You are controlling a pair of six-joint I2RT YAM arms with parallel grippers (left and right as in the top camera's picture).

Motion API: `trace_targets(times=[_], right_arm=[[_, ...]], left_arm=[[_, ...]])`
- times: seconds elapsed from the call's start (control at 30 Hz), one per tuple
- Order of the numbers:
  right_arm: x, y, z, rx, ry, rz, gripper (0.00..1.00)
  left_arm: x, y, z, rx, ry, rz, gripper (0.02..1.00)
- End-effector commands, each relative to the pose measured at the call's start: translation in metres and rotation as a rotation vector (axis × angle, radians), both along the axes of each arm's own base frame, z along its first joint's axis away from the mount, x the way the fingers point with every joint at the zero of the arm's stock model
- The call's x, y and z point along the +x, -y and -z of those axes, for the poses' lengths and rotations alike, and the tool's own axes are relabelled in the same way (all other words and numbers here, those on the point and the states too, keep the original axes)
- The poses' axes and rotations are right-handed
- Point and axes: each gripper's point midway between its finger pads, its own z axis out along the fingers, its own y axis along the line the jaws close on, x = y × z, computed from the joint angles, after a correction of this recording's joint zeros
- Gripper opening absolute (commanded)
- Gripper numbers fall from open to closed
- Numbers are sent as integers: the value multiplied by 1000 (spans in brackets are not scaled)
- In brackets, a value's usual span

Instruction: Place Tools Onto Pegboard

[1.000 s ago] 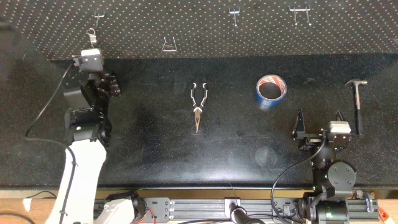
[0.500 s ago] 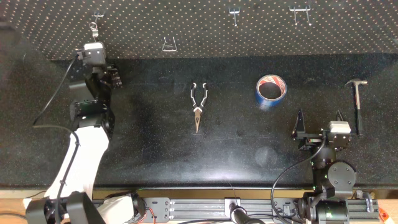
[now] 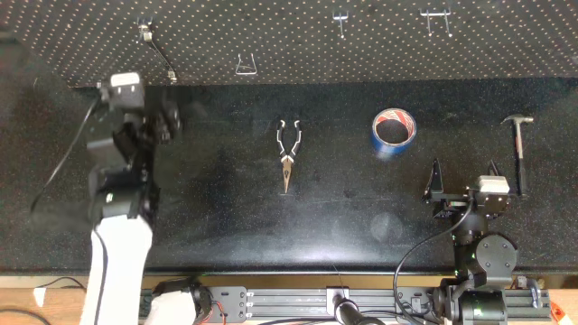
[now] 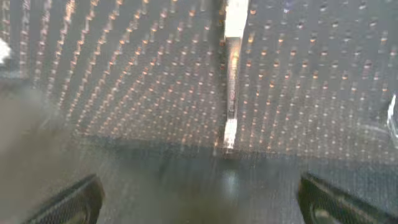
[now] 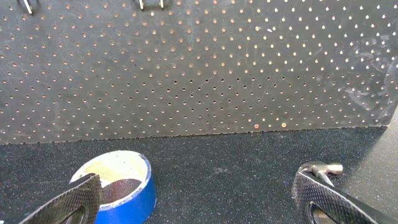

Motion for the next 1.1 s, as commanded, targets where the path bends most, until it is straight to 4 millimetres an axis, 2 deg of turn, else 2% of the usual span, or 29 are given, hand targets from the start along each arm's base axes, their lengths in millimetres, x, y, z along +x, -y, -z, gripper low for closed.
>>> trace_targets(times=[0.03, 0.1, 0.23, 0.4, 0.57, 0.77, 1.1], right_arm=[[0, 0, 2, -13, -4, -1, 1000], [0, 0, 2, -13, -4, -1, 1000], [0, 0, 2, -13, -4, -1, 998], [0, 0, 2, -13, -4, -1, 1000], [0, 0, 2, -13, -4, -1, 1000], [0, 0, 2, -13, -4, -1, 1000], [0, 0, 2, -13, -4, -1, 1000]], left_arm=[[-65, -2, -20, 16, -32, -79, 996], [-85, 1, -29, 16, -17, -79, 996], [-119, 22, -69, 8, 150, -5, 996], [-129, 33, -90, 8, 246, 44, 996], [-131, 30, -90, 13, 244, 30, 996], [-129, 45, -90, -16, 247, 112, 998], [-131, 46, -82, -25, 216, 118, 996]])
